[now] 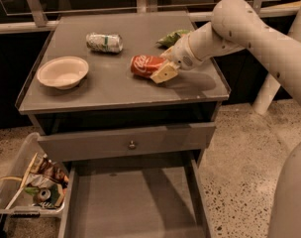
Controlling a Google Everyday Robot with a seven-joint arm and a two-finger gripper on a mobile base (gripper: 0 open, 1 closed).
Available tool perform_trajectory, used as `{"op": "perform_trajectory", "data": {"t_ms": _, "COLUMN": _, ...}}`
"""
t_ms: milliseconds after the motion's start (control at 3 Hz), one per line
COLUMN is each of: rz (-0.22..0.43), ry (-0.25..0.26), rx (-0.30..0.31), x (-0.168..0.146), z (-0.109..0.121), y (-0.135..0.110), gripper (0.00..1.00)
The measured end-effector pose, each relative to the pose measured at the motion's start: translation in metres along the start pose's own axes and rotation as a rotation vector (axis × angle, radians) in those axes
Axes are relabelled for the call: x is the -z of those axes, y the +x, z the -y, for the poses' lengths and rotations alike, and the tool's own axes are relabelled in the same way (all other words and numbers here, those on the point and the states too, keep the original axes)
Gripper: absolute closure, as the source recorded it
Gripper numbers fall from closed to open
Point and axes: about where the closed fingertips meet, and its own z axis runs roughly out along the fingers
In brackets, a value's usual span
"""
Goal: Pick coke can from middle drawer and place on counter
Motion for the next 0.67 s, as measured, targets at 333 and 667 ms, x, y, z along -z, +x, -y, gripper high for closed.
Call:
{"op": "perform_trajectory", "data": {"t_ms": 333, "rz": -0.001, "ry": -0.002, "rx": 0.0, "x": 0.0, "z": -0.001, "y": 0.0, "gripper": 0.82}}
{"op": "perform_trajectory", "data": {"t_ms": 667, "rz": 0.001, "ry": 0.034, "rx": 0.028, "x": 0.013, "z": 0.0, "y": -0.014, "gripper": 0.58}}
